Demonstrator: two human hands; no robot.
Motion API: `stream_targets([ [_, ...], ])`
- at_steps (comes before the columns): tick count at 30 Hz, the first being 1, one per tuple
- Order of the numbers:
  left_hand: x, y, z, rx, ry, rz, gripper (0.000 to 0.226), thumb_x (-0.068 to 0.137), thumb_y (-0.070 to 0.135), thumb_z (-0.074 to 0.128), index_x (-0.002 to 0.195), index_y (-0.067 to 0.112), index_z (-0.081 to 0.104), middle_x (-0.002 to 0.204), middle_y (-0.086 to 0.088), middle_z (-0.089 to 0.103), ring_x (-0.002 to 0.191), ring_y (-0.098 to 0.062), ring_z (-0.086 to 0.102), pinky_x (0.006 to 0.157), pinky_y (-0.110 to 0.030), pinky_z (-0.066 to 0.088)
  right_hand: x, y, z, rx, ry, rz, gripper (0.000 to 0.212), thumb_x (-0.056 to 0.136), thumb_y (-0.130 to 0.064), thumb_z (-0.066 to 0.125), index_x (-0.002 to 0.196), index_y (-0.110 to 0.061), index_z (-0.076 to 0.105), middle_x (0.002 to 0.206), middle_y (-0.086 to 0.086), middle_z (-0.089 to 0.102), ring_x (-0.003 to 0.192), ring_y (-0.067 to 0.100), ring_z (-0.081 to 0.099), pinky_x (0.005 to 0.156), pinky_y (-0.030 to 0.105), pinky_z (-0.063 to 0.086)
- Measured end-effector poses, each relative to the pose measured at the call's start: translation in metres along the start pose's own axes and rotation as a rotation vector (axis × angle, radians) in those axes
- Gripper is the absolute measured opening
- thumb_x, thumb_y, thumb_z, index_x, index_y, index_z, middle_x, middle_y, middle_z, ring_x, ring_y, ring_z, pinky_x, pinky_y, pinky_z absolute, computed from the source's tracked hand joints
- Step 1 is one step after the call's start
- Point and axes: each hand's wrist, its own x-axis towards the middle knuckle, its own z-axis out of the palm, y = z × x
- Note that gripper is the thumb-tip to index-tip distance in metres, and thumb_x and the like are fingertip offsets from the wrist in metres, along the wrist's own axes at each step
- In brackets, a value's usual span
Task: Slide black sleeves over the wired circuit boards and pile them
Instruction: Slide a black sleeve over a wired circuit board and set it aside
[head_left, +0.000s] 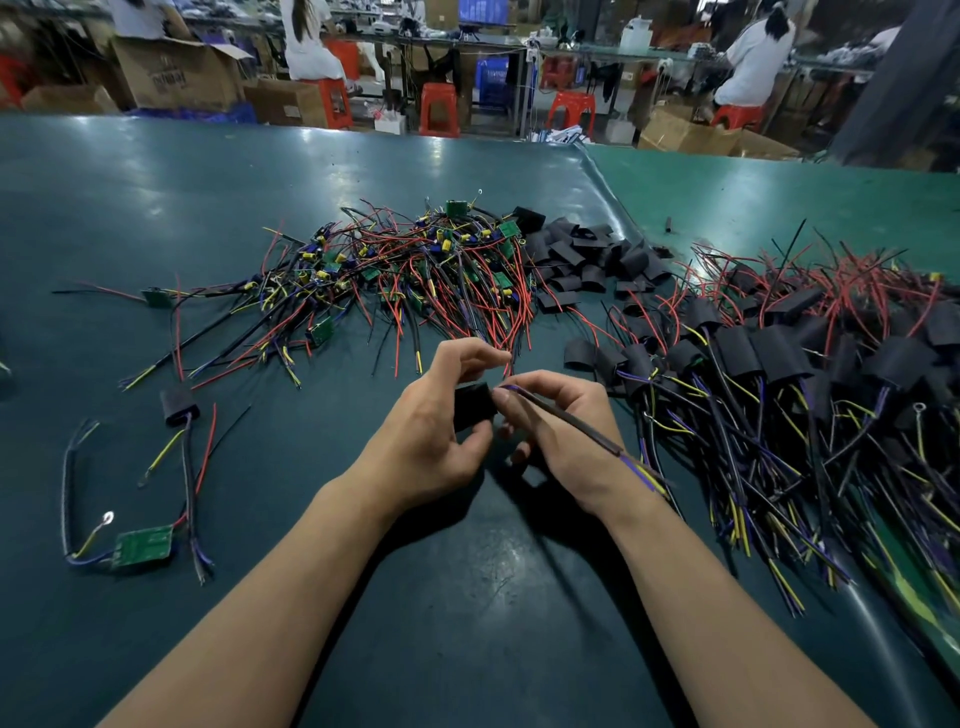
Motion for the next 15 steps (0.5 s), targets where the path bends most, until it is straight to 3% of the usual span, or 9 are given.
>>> stream_targets([
  [3,0.000,0.003,-0.001,0.011,-0.001,-0.009,0.062,0.077,-0.004,0.058,0.127,0.029,0.040,0.127,0.000,0.060,0.126,-0.011,0.055,0.106,-0.035,0.045,-0.001,0.000,0.002,-0.031,-0.018,-0.011,0.011,0.086,-0.017,0.073,0.079,-0.025,0.074,0.058,-0.002,0.064,0.046,0.009,0.057,0.042,0.020,0.044],
  [7,0.002,0.003,-0.003,0.081,-0.008,0.001,0.057,0.077,-0.001,0.064,0.128,0.016,0.045,0.127,-0.002,0.058,0.123,-0.014,0.055,0.105,-0.039,0.045,0.001,-0.002,0.005,-0.087,0.010,-0.044,0.012,0.087,-0.022,0.066,0.077,-0.027,0.068,0.059,-0.001,0.063,0.046,0.010,0.056,0.040,0.021,0.043],
  [11,0.003,-0.001,-0.011,0.262,0.101,0.039,0.048,0.081,0.013,0.075,0.125,0.010,0.055,0.112,0.001,0.063,0.102,-0.017,0.061,0.091,-0.036,0.049,0.005,-0.003,-0.001,0.095,0.119,0.035,0.003,0.097,-0.017,0.056,0.094,-0.017,0.057,0.073,0.008,0.072,0.053,0.018,0.064,0.042,0.025,0.048],
  [15,0.003,-0.001,-0.014,0.294,0.168,0.091,0.030,0.086,0.010,0.073,0.115,0.010,0.066,0.103,0.003,0.067,0.090,-0.016,0.062,0.082,-0.035,0.051,0.005,-0.006,-0.007,0.180,0.021,0.112,0.028,0.088,-0.020,0.060,0.113,-0.015,0.050,0.089,0.015,0.075,0.066,0.027,0.070,0.047,0.027,0.051],
])
